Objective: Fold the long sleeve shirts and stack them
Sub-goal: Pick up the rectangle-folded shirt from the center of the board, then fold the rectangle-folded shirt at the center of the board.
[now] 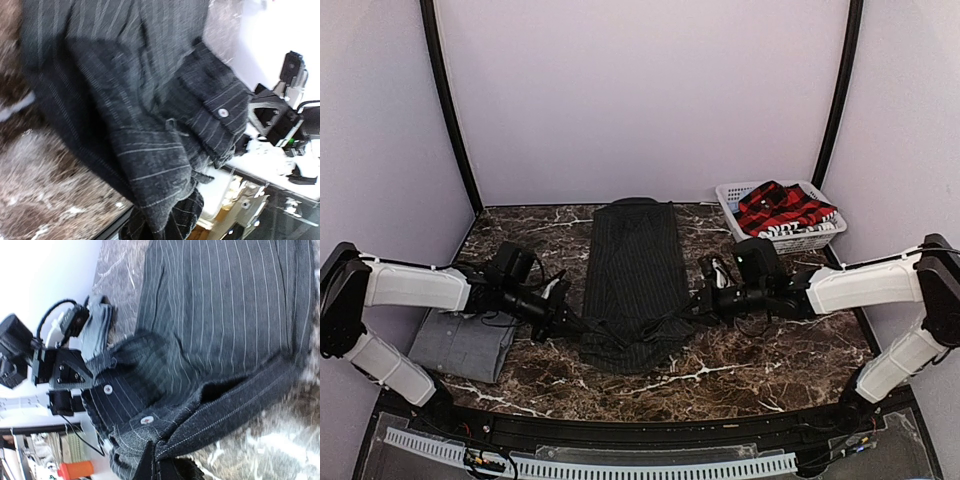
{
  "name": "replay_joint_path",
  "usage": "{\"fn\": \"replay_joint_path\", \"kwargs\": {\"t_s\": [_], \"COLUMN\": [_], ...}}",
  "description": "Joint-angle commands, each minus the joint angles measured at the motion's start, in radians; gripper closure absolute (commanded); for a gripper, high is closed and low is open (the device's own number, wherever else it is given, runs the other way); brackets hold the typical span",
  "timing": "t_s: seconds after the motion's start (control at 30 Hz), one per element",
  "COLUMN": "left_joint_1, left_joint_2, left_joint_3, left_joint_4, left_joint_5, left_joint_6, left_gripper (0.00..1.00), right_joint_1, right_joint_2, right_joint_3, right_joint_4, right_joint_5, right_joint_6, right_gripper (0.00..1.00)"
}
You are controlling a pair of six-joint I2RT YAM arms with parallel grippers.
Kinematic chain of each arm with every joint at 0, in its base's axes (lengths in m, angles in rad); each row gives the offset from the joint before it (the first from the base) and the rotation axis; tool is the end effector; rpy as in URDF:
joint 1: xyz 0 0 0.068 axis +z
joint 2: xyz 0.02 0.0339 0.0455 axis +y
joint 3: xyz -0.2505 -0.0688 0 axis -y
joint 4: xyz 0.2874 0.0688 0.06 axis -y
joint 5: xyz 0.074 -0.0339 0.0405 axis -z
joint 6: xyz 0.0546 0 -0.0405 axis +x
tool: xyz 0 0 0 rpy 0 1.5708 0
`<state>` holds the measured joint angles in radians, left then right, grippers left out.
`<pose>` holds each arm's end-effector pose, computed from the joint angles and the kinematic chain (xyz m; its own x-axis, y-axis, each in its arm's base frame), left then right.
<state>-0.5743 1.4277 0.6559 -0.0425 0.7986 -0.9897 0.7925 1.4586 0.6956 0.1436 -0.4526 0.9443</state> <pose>0.2382 -0.2007 0.1225 -0.9970 -0.0495 0.0587 -0.0757 0.5052 -0.8597 0.2227 0.2599 0.1357 -0.9603 0.0637 -0.2717 -0.1919 0.5564 0.8084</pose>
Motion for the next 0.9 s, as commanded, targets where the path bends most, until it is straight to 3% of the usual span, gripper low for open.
{"fn": "replay_joint_path", "kwargs": {"t_s": [0.0, 0.27, 0.5, 0.87], "left_joint_1": [0.053, 0.180, 0.215, 0.217], "left_joint_2": [0.048, 0.224, 0.417, 0.453], "left_joint_3": [0.029, 0.119, 0.177, 0.257], "left_joint_4": [0.261, 0.400, 0.547, 0.575], "left_joint_5": [0.070, 0.028, 0.011, 0.003], "left_joint_6": [-0.185, -0.257, -0.289, -0.298], "left_gripper": [1.00, 1.00, 1.00, 1.00], "right_joint_1": [-0.053, -0.145, -0.182, -0.196], "right_joint_2": [0.084, 0.298, 0.465, 0.455], "right_joint_3": [0.086, 0.222, 0.310, 0.337], "right_joint_4": [0.110, 0.227, 0.305, 0.299], "right_joint_5": [0.004, 0.051, 0.062, 0.114], "right_joint_6": [0.031, 0.027, 0.052, 0.047], "right_gripper": [1.00, 1.00, 1.00, 1.00]}}
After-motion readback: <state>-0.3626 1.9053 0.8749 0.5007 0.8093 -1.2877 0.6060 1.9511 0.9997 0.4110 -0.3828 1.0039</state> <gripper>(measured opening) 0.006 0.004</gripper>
